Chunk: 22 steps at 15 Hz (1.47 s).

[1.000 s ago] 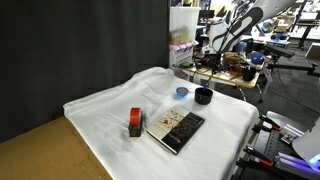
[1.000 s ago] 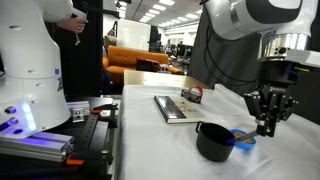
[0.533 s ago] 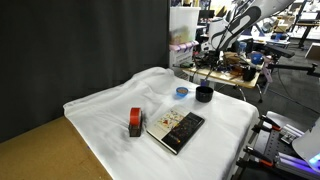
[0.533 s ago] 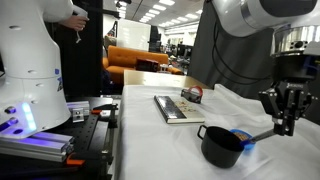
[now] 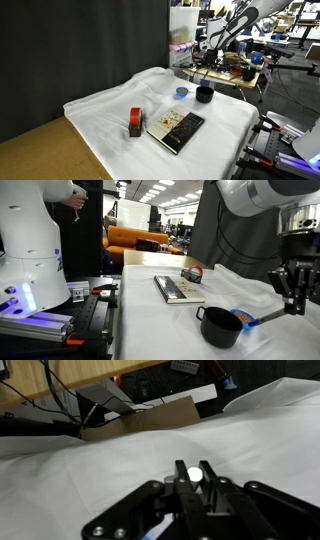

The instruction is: Pick up the pen from the black cup and put it on the book.

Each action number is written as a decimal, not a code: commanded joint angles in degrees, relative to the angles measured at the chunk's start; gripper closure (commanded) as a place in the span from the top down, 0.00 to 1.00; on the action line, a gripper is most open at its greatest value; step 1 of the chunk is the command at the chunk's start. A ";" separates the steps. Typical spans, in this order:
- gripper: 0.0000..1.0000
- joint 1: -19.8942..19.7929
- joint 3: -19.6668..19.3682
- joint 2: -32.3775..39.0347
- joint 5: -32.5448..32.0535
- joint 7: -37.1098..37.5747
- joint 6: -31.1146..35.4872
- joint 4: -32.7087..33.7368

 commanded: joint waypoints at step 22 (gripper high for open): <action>0.04 0.24 7.00 -2.32 1.32 -1.90 0.72 -5.53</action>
